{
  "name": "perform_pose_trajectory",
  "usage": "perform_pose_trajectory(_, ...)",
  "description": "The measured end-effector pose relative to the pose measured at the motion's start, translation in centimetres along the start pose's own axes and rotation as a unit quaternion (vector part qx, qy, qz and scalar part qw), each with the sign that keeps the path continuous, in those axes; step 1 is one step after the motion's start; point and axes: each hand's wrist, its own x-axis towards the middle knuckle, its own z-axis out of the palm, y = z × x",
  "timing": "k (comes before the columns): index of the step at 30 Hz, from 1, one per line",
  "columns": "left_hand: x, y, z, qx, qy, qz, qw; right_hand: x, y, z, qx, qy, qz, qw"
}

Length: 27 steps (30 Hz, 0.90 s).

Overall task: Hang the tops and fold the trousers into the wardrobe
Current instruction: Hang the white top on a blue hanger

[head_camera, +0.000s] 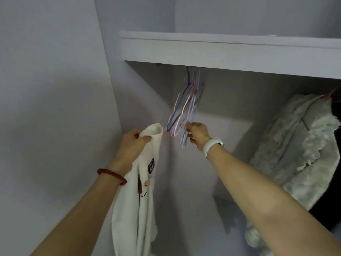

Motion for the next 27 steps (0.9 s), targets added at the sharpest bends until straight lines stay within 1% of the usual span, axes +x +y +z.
perform_pose_trajectory(3, 0.1, -1.1, -0.4, -0.033, 0.005, -0.048, 0.998, 1.5, 0.3, 0.4, -0.017, 0.018, -0.015, 1.0)
perform_pose_trajectory(7, -0.3, -1.8, -0.3, -0.094, 0.018, -0.102, 0.99, 1.7, 0.7, -0.7, 0.004, 0.018, -0.026, 0.999)
perform_pose_trajectory(15, -2.9, 0.4, 1.7, -0.186, -0.032, -0.132, 0.973, -0.9, -0.3, -6.8, 0.115, -0.004, -0.036, 0.993)
perform_pose_trajectory(19, -4.8, 0.9, 3.2, -0.191, -0.051, -0.142, 0.97, -3.1, 0.0, -9.9, 0.178, -0.009, -0.027, 0.984)
perform_pose_trajectory(21, -5.4, 0.7, 3.7, -0.179, -0.058, -0.146, 0.971, -4.5, 0.9, -11.0, 0.192, -0.013, -0.022, 0.981)
perform_pose_trajectory(25, -7.1, 0.2, 4.8, -0.165, -0.095, -0.145, 0.971, -7.5, 4.6, -13.5, 0.227, -0.033, -0.015, 0.973)
perform_pose_trajectory(27, -7.6, -0.1, 5.2, -0.17, -0.115, -0.145, 0.968, -9.0, 6.9, -14.5, 0.225, -0.042, -0.011, 0.974)
